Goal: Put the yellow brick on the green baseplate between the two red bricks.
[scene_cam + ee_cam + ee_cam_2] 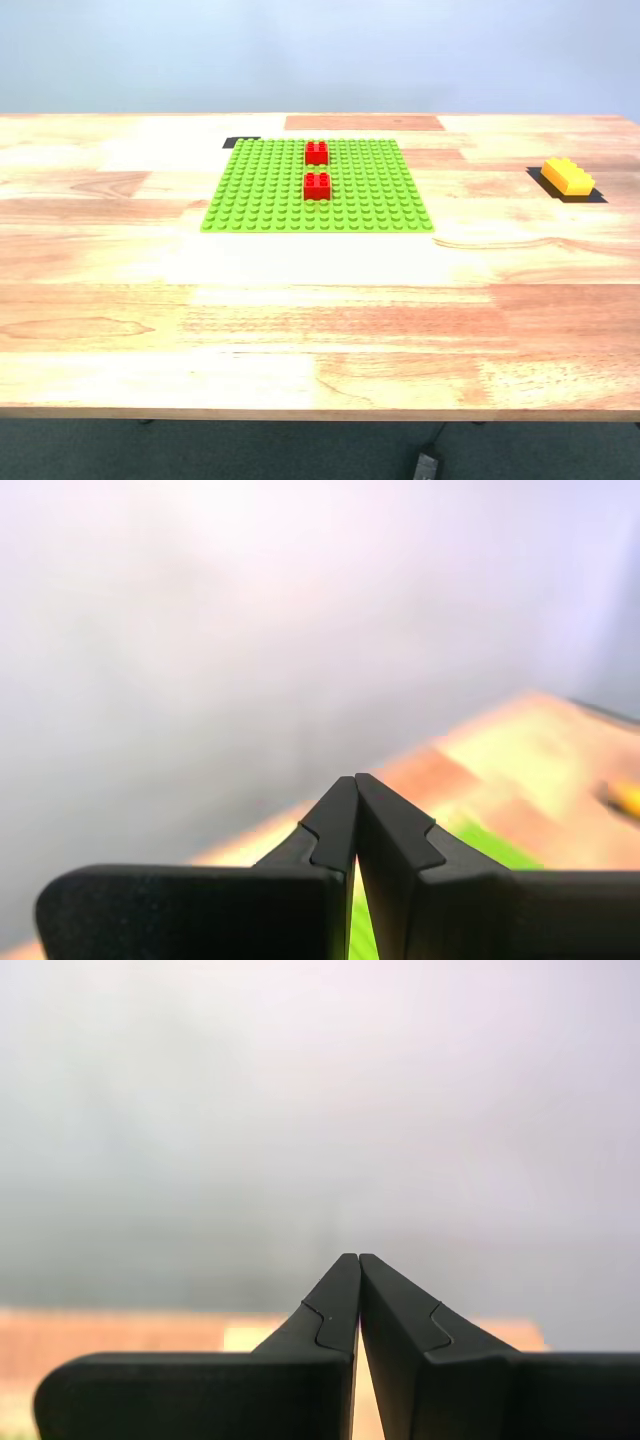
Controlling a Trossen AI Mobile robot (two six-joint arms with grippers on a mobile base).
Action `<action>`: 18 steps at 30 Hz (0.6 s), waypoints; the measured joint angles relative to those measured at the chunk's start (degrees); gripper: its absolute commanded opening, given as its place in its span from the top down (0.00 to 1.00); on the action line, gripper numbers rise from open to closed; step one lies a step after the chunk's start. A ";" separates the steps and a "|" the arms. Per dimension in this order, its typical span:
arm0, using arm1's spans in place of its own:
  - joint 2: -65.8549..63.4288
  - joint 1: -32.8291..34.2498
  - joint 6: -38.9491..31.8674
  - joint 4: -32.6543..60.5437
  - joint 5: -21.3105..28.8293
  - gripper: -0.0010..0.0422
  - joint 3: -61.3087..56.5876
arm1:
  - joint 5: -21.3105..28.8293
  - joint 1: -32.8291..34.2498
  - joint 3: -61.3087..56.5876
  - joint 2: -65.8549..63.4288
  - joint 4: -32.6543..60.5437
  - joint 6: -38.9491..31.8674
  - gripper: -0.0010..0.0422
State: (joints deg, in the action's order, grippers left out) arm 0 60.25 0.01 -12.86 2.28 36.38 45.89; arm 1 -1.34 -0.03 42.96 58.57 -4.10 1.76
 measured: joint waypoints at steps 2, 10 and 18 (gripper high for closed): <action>0.09 0.00 -7.32 13.20 1.07 0.98 4.83 | -0.15 0.00 4.87 1.25 7.69 0.26 0.98; 0.24 0.00 -24.57 40.87 1.09 0.98 16.39 | -0.13 -0.24 21.70 8.33 31.10 4.94 0.98; -0.96 0.00 -24.55 40.22 1.11 0.98 17.70 | -0.11 -0.22 30.91 16.06 49.16 4.52 0.93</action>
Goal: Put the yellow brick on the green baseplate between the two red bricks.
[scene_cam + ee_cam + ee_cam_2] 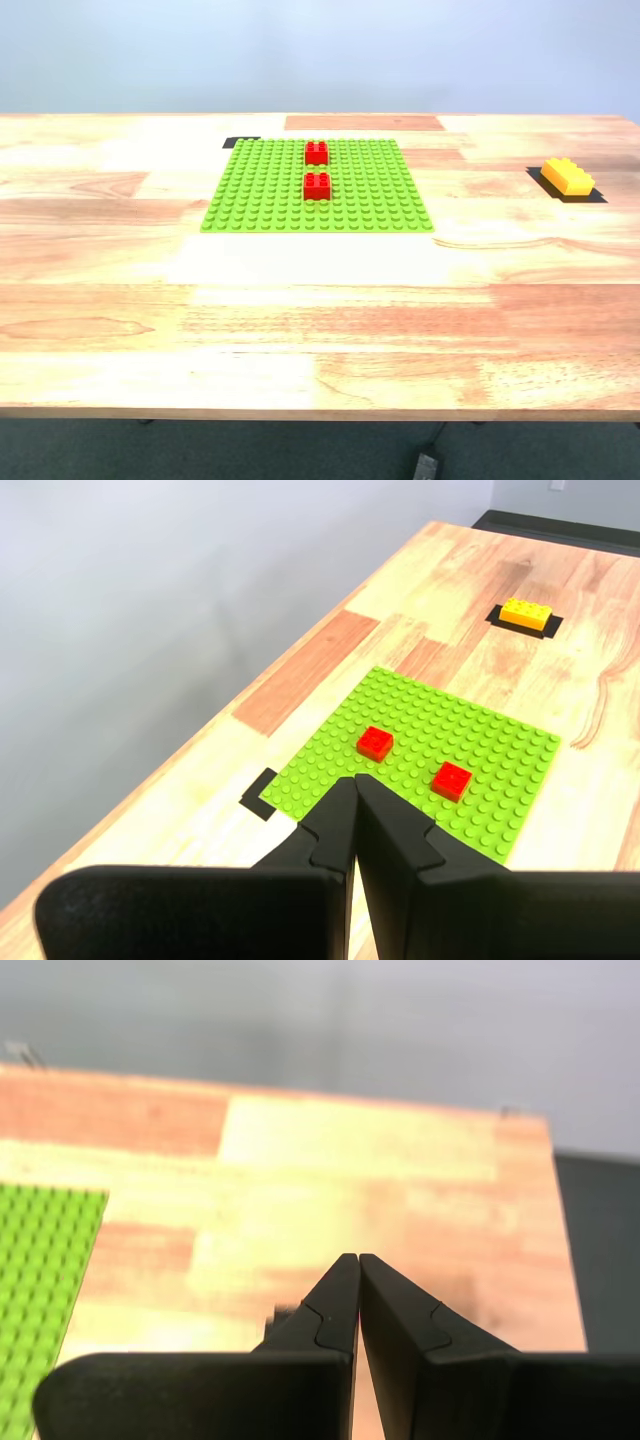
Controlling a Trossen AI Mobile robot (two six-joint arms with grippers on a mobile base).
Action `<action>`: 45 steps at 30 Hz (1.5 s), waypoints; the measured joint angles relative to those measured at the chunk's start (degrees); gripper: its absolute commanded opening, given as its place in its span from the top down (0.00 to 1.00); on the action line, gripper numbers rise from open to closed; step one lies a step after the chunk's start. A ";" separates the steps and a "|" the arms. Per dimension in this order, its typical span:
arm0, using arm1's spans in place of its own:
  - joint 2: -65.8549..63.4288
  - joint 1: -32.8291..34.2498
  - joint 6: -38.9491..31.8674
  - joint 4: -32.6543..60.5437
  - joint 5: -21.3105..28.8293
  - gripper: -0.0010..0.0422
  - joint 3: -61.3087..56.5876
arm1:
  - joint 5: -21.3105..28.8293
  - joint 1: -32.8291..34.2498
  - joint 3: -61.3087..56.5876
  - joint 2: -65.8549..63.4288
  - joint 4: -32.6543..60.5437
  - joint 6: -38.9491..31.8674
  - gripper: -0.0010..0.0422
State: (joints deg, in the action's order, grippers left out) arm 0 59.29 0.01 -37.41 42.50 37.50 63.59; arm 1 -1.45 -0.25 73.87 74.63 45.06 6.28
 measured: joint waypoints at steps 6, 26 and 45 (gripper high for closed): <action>0.02 0.00 0.00 0.39 0.00 0.98 -0.24 | 0.04 -0.24 2.78 4.94 5.14 0.00 0.60; 0.17 0.00 0.07 0.35 0.00 0.98 -0.35 | -0.17 -2.32 -7.85 14.82 0.85 -3.08 0.40; 0.11 0.02 0.11 0.48 0.00 0.98 -0.35 | -1.75 -0.90 -17.73 19.08 -13.22 -2.36 0.42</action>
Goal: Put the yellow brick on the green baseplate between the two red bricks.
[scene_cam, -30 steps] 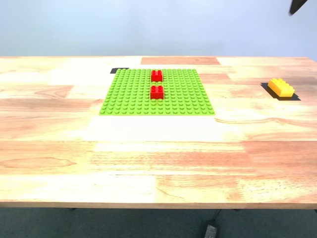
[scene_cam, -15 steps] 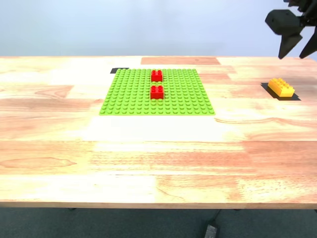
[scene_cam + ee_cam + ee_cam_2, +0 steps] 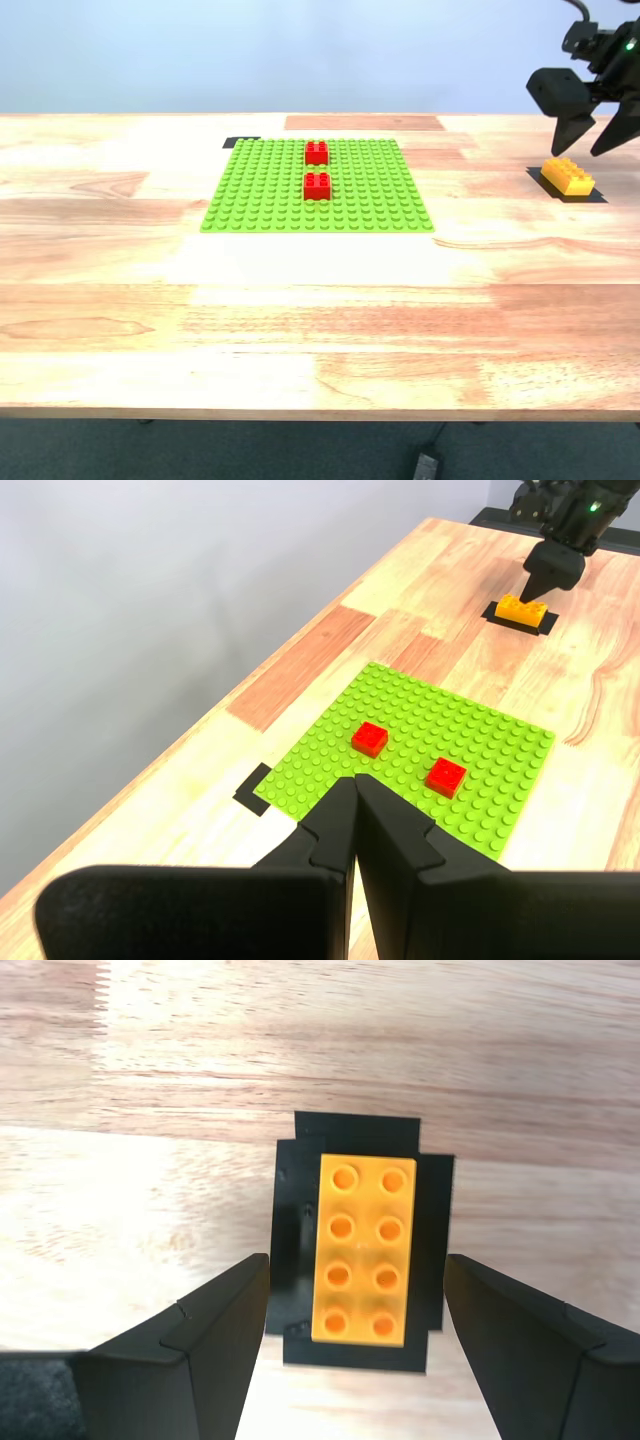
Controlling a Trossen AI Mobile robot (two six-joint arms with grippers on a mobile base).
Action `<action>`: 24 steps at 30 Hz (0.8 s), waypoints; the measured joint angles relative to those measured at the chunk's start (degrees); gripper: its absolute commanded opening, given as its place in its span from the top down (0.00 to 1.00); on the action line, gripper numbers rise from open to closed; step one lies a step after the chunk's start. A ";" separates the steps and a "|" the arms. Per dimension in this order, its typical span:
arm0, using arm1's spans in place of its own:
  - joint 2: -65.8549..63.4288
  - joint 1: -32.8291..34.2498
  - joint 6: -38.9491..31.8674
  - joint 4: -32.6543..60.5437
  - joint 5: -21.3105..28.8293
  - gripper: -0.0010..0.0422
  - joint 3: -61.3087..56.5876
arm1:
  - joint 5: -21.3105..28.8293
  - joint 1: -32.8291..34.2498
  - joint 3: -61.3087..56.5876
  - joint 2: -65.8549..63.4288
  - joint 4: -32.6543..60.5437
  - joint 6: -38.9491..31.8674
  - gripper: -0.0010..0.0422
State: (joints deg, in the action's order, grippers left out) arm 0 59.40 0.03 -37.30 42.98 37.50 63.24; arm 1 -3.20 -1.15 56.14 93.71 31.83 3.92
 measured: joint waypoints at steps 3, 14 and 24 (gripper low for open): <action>0.00 -0.02 0.00 0.00 0.00 0.98 0.00 | 0.11 -0.70 0.02 2.27 -0.83 0.09 0.42; -0.20 -0.02 -0.02 0.09 -0.02 0.98 -0.02 | 0.63 -0.61 0.61 7.21 -2.56 -0.70 0.43; -0.26 0.00 -0.02 -0.07 0.00 0.98 0.00 | 2.27 -0.63 0.24 7.39 -3.56 -0.92 0.65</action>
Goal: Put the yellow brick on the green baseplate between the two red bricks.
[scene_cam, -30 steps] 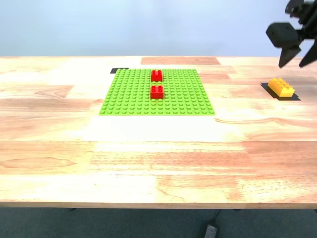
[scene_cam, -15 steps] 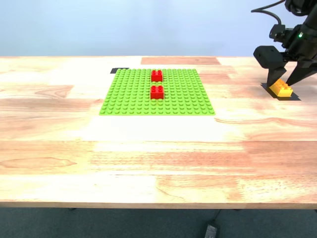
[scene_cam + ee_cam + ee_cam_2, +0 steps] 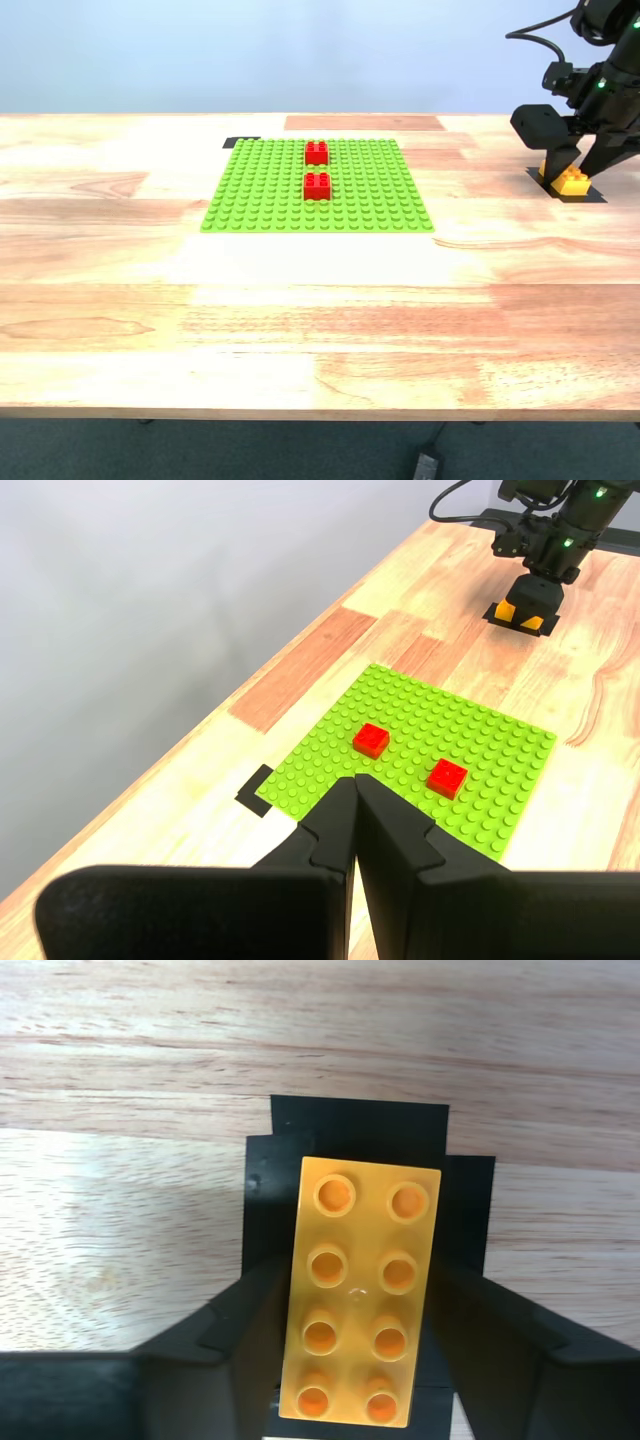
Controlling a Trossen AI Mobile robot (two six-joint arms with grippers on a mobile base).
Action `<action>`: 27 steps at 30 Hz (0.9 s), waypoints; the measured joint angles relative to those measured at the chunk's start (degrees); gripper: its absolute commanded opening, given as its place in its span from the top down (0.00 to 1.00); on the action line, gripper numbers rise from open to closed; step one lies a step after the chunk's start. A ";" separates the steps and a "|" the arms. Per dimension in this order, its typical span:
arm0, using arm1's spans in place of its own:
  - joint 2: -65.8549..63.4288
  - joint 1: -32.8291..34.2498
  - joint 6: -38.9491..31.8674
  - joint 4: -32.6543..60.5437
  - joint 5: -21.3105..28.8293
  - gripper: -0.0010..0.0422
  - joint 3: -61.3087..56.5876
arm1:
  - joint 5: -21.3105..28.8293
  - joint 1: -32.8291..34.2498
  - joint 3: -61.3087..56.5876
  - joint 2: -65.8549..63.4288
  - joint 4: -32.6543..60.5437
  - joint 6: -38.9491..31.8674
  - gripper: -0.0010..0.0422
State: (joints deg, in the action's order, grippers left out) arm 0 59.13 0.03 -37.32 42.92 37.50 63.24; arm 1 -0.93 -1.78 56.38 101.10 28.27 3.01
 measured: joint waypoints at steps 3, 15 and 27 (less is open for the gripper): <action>0.00 0.00 0.00 0.02 0.00 0.98 0.00 | 0.35 0.00 0.24 -0.07 -0.04 0.00 0.76; -0.15 -0.02 0.00 0.02 0.00 0.98 0.00 | -6.03 -0.59 3.50 -6.32 3.93 4.94 0.94; -0.26 -0.02 0.00 0.20 0.00 0.98 0.00 | -13.00 -18.99 17.57 -16.37 8.59 28.52 0.94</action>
State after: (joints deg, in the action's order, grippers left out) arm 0 58.87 0.01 -37.32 43.11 37.50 63.24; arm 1 -13.93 -20.78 73.95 84.73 36.86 31.53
